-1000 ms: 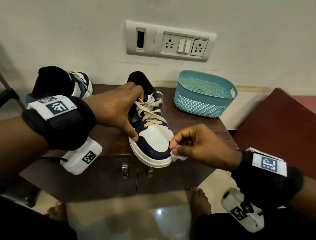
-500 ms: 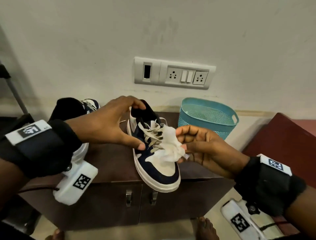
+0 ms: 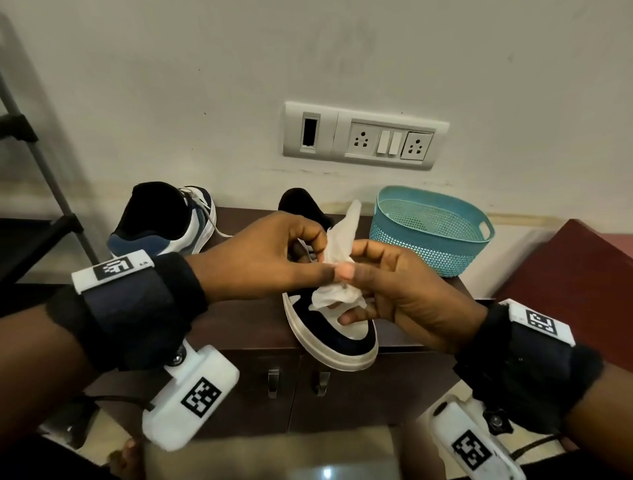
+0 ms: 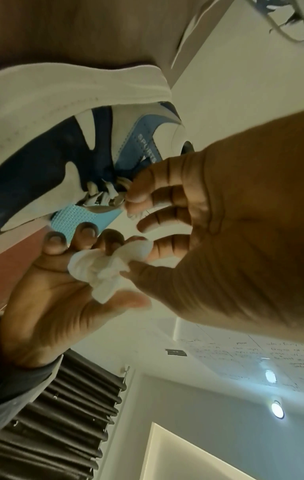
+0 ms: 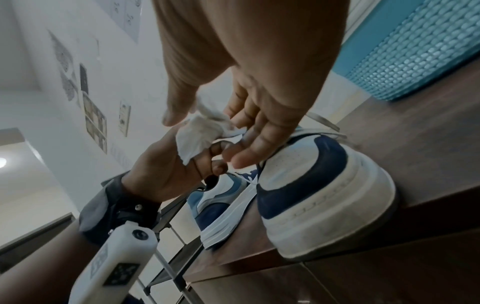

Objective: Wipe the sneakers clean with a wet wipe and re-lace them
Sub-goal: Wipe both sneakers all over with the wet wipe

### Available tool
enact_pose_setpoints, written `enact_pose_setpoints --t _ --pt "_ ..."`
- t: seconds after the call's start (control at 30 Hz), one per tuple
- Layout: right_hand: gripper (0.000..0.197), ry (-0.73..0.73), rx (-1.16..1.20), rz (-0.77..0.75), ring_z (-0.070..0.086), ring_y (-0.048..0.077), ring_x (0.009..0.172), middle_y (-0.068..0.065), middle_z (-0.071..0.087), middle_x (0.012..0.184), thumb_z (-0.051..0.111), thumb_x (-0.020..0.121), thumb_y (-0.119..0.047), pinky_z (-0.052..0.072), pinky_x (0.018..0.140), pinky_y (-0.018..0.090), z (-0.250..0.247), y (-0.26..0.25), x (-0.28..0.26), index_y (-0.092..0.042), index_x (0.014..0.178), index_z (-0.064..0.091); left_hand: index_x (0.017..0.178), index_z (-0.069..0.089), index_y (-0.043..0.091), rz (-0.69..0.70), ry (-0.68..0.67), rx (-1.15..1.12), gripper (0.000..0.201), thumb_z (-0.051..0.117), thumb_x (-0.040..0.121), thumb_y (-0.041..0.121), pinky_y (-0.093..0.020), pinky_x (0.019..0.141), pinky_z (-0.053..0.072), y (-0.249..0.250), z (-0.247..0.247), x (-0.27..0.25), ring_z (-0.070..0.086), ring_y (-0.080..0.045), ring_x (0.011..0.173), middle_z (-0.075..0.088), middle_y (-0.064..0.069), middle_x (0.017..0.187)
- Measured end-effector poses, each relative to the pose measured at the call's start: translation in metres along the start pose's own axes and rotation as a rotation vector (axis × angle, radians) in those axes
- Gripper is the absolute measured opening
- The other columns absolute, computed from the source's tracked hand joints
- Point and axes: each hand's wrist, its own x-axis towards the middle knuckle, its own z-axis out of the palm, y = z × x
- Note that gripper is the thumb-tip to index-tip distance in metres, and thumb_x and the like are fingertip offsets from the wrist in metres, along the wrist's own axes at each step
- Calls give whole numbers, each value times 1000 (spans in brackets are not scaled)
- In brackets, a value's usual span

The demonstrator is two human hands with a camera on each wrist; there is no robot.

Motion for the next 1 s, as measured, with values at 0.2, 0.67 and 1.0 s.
enact_pose_setpoints --t 0.2,0.67,1.0 --pt "36 98 -27 -54 70 31 93 23 73 108 72 82 -21 64 76 38 -9 -1 0 3 109 68 87 60 8 -94 -37 -162 14 72 90 15 -47 73 61 2 0 1 68 -23 73 70 -8 79" --pt "46 154 204 -115 72 28 103 18 71 123 67 84 -11 61 84 37 -29 -5 -17 1 128 61 109 65 3 -331 -96 -383 46 75 78 35 -42 67 64 21 25 12 74 -29 83 75 -14 93" --pt "29 246 253 -21 70 22 79 14 70 95 67 81 -18 59 63 30 -60 -7 -22 -7 108 63 104 63 3 -266 120 -634 12 61 93 -3 -43 69 64 21 25 28 74 -29 84 74 -16 94"
